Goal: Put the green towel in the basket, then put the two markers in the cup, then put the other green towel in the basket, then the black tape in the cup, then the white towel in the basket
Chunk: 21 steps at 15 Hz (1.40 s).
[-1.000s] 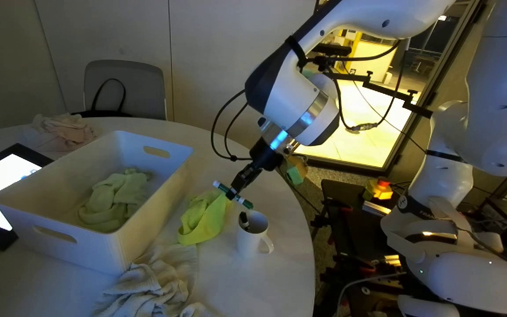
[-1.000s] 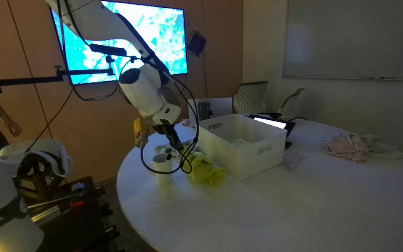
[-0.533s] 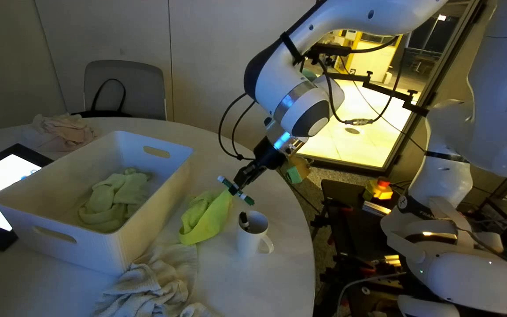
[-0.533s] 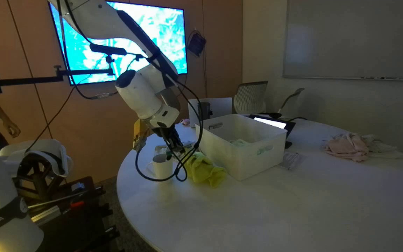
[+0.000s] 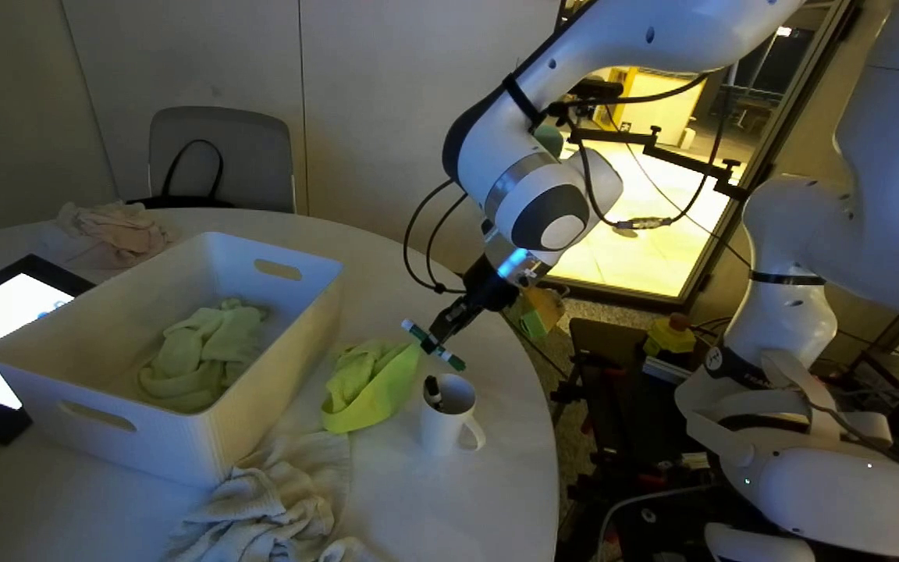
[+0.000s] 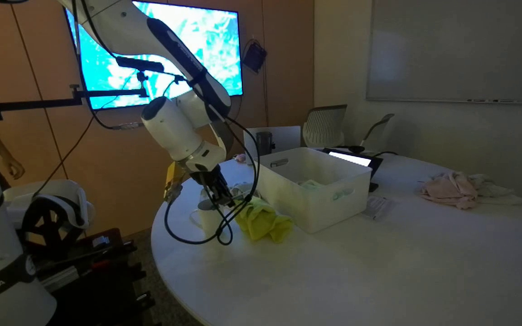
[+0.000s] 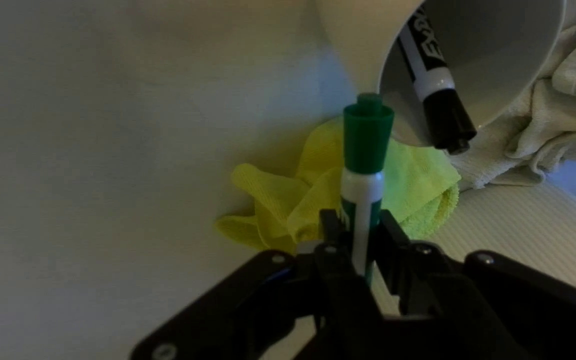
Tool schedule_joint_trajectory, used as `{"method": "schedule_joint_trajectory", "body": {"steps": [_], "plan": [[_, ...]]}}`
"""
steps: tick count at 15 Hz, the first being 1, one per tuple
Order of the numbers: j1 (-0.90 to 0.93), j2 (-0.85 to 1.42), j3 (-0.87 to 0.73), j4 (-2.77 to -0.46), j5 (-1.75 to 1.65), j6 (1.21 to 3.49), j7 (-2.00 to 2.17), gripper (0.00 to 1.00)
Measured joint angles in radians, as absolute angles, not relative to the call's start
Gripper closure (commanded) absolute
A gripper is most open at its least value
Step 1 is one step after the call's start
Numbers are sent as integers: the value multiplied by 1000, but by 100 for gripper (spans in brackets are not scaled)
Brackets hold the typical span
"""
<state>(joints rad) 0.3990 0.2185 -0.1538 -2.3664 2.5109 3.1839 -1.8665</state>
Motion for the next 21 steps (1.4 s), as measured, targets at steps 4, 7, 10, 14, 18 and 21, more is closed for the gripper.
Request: {"method": "schedule_joint_trajectory", "body": {"steps": [4,7,10,14,18,21], "plan": [[590,228,-334,-2365,2510,3168,-1861,93],[720,241,-445,-2368,2510,3136,-1832,93],[839,263,-531,-2381,2510,3098,-1764,93],[1007,286,-656,-2413,2510,3054,-1659,93],[1196,316,-822,-2445,2510,2998,-1575,53],[1344,350,-955,-2475,2510,2943,-1524,39]]}}
